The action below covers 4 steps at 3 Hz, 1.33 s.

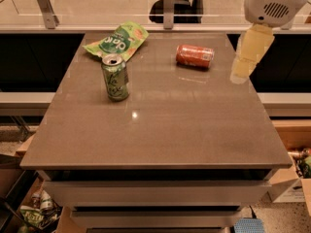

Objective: Place coke can upright

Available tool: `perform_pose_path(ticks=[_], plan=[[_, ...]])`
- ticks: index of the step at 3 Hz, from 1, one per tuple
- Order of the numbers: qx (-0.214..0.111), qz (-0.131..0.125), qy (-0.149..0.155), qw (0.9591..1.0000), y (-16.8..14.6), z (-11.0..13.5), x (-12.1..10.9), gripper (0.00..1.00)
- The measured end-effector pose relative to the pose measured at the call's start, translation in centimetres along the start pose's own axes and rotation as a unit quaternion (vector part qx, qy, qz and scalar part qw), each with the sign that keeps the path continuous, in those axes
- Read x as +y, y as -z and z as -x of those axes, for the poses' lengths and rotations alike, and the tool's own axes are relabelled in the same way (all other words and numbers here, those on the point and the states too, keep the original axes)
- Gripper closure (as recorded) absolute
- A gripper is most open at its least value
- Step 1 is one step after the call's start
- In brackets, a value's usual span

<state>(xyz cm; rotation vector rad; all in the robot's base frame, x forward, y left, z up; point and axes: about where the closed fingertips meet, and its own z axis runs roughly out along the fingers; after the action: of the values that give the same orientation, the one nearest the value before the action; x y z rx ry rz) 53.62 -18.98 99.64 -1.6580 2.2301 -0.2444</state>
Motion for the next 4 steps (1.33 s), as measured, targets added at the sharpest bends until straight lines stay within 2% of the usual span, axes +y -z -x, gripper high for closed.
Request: perform_pose_path(ticks=[1, 2, 4], plan=[[0.021, -0.009, -0.011, 0.9997, -1.0, 0.6, -2.5, 0.00], [0.035, -0.002, -0.020, 0.9992, -2.9, 0.9, -4.5, 0.00], [0.042, 0.023, -0.025, 0.9985, -6.4, 1.5, -6.7, 0.00]])
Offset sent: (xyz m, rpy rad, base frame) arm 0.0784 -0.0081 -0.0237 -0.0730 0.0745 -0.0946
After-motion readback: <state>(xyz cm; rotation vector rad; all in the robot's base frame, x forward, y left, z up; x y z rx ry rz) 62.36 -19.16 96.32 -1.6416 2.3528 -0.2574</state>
